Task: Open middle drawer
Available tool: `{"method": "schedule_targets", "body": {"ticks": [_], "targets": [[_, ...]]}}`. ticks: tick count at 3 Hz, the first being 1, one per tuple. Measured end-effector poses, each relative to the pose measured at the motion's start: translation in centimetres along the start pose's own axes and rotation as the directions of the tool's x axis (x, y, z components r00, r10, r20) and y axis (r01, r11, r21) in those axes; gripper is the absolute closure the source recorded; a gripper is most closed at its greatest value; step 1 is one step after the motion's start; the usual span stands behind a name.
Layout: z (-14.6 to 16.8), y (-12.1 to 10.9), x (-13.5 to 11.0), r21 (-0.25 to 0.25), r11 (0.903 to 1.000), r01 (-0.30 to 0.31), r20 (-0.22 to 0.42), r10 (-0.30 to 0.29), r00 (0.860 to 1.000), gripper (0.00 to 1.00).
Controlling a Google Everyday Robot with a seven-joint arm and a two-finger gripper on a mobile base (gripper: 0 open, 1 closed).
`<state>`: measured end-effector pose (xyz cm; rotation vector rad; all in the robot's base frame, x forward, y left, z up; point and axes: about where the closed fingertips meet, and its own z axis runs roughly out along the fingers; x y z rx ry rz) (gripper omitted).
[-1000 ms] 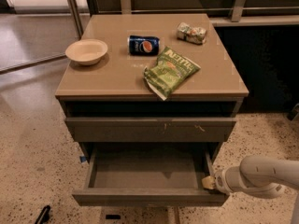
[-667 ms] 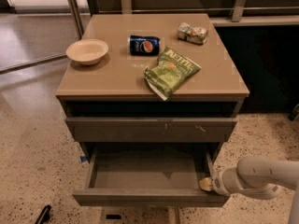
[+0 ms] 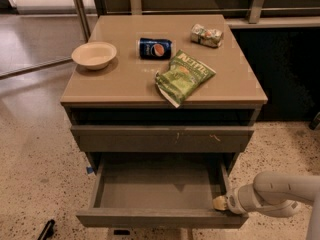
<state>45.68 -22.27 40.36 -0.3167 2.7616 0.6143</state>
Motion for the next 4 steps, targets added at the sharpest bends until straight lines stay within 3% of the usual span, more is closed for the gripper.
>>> {"method": "schedule_targets", "body": {"ticks": [1,2,3,4], "targets": [[0.3,0.7,1.8,-0.023,0.9997,-0.004,-0.024,0.003,1.0,1.0],[0.3,0.7,1.8,-0.023,0.9997,-0.004,-0.024,0.003,1.0,1.0],[0.1,2.0,4.1,-0.014,0.9998,0.012,-0.039,-0.013,0.999,1.0],[0.2,1.9,3.9,-0.014,0.9998,0.012,-0.039,-0.013,0.999,1.0]]}}
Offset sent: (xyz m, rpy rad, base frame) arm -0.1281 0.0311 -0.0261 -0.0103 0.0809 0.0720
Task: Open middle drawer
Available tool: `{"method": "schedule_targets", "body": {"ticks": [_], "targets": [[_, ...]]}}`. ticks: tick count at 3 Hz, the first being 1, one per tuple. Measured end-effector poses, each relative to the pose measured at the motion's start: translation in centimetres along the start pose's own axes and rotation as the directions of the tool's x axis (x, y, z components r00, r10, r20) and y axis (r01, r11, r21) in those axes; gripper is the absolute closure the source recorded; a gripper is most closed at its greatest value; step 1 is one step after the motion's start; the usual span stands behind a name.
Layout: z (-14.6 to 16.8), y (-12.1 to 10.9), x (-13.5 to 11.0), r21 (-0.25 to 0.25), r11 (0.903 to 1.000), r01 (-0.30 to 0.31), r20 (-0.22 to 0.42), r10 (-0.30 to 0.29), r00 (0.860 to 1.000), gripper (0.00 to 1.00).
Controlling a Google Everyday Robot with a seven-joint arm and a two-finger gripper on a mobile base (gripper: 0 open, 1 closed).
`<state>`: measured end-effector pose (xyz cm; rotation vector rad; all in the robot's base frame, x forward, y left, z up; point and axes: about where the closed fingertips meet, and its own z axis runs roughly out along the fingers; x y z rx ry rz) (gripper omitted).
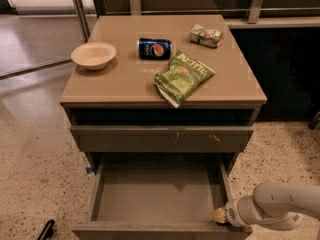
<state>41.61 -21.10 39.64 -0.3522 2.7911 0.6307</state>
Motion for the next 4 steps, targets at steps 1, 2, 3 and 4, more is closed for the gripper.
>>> {"method": "schedule_targets", "body": {"ticks": [1,2,3,4], "targets": [[-1.2,1.7,0.0,0.032,0.9969,0.072,0.049,-0.073,0.996,1.0],[-4.2,4.5,-2.0,0.091,0.9799,0.177,0.145,-0.189,0.971,1.0],[-6.4,6.3,-4.0,0.146,0.9604,0.237,0.21,-0.265,0.941,1.0],[-6.4,6.7,-4.3,0.146,0.959,0.243,0.217,-0.271,0.938,0.81]]}}
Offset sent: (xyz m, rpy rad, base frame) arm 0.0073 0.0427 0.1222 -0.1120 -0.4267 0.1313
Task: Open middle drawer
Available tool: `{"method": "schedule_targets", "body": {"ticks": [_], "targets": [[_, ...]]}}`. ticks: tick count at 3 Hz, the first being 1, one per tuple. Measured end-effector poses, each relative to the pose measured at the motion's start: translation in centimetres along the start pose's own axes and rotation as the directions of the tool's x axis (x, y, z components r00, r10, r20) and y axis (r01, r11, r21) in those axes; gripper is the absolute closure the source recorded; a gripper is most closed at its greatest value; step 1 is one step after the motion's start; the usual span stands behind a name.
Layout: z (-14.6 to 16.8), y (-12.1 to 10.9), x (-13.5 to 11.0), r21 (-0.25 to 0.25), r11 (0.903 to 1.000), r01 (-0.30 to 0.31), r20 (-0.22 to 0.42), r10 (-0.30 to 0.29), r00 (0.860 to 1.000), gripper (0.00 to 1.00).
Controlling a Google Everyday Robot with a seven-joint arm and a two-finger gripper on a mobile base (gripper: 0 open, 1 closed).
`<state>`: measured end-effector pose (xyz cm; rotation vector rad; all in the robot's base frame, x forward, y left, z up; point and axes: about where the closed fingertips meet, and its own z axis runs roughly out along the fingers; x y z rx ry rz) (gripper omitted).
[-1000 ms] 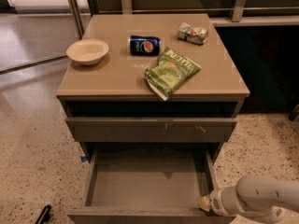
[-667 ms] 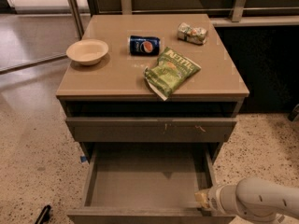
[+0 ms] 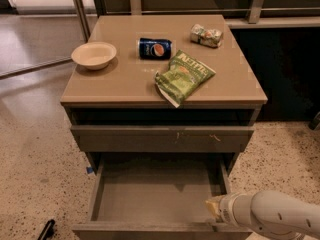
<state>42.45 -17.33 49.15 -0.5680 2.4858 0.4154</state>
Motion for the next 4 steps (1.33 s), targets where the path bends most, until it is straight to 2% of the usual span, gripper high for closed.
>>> {"method": "schedule_targets", "body": {"ticks": [3,4], "targets": [[0.0,0.0,0.0,0.0,1.0,0.0,0.0,0.0,1.0,0.12],[0.0,0.01,0.0,0.0,1.0,0.0,0.0,0.0,1.0,0.0]]}}
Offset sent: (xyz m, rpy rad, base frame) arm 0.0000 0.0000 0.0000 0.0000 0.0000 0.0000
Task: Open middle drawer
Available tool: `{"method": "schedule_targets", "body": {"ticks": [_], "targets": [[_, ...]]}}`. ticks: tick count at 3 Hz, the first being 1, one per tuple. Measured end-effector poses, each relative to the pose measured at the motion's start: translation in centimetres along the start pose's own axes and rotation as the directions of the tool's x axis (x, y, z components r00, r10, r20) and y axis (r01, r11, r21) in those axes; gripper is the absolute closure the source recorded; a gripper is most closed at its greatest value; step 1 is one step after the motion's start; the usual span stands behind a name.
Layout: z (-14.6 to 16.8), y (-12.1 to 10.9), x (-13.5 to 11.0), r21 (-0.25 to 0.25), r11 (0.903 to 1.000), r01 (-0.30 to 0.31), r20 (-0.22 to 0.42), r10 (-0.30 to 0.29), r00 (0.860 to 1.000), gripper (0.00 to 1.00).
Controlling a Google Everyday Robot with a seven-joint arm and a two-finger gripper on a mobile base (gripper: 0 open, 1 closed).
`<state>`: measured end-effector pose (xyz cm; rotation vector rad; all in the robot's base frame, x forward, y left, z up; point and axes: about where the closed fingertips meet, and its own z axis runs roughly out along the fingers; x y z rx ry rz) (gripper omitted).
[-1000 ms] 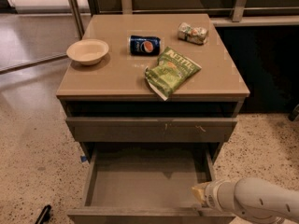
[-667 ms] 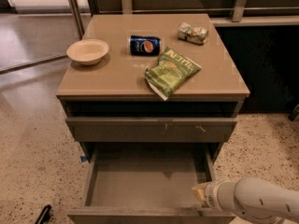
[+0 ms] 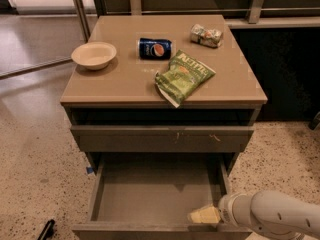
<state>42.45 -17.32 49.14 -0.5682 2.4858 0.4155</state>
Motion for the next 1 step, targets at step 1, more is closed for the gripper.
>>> {"method": "schedule_targets", "body": {"ticks": [1], "targets": [[0.0,0.0,0.0,0.0,1.0,0.0,0.0,0.0,1.0,0.0]]}}
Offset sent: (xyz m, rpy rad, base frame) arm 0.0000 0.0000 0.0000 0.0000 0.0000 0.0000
